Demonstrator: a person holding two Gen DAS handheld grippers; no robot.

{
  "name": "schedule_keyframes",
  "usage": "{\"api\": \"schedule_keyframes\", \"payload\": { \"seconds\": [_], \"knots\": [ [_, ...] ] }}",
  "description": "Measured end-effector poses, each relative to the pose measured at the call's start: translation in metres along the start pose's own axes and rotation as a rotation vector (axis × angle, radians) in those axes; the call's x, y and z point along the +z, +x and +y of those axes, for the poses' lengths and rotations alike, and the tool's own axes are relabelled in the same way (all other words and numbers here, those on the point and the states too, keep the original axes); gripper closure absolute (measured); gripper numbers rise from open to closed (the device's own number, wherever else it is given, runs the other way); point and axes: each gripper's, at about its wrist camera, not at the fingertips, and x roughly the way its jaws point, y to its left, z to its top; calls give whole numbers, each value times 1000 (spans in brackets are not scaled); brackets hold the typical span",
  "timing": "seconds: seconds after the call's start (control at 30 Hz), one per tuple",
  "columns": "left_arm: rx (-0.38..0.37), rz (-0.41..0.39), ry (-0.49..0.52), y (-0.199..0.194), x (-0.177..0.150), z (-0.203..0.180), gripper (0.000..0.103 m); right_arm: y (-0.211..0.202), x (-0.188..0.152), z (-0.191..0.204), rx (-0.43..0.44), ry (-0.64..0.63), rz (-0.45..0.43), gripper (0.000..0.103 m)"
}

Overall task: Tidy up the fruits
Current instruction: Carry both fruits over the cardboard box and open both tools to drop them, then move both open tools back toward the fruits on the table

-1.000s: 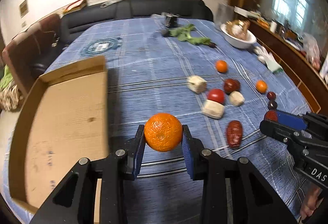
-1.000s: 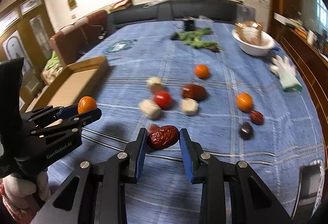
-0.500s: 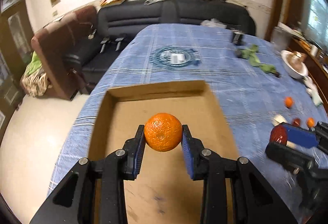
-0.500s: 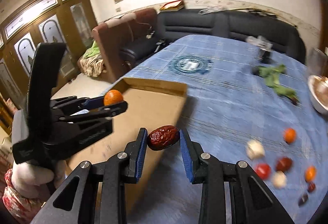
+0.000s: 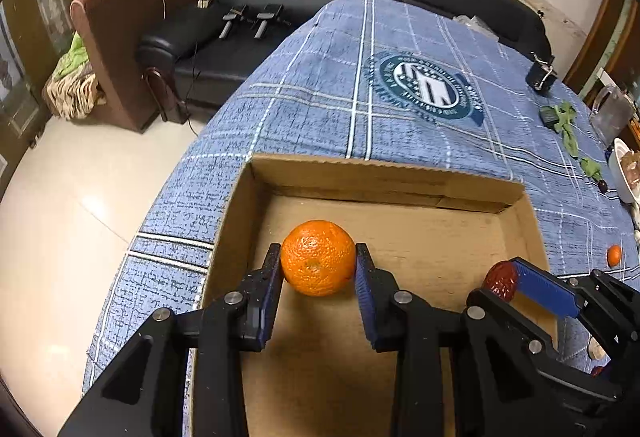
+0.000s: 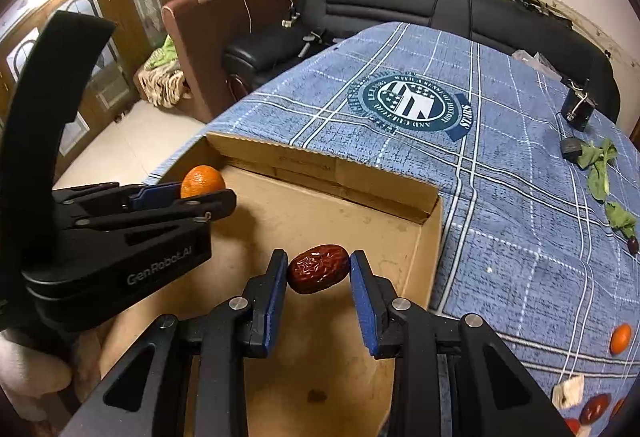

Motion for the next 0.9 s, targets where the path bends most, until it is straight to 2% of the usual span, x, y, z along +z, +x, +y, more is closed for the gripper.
{"api": "schedule_keyframes", "payload": {
  "seconds": [0.17, 0.33, 0.4, 0.53, 0.77, 0.9],
  "knots": [
    [-9, 24, -8, 8, -2, 2, 68, 9, 1, 2, -19, -15, 25, 67],
    [-21, 19, -23, 9, -2, 3, 47, 13, 3, 3, -25, -16, 37, 67],
    [-24, 16, -28, 7, -1, 3, 43, 14, 4, 3, -28, -15, 41, 65],
    [-23, 9, -38, -1, -2, 4, 42, 9, 4, 0, -24, -7, 29, 65],
    [-18, -61, -49, -49, -8, 4, 41, -52, -5, -20, -19, 31, -83, 64],
    [-46, -118, -14, -82, -18, -18, 37, -97, -23, -49, -32, 80, -148, 61]
  ]
}}
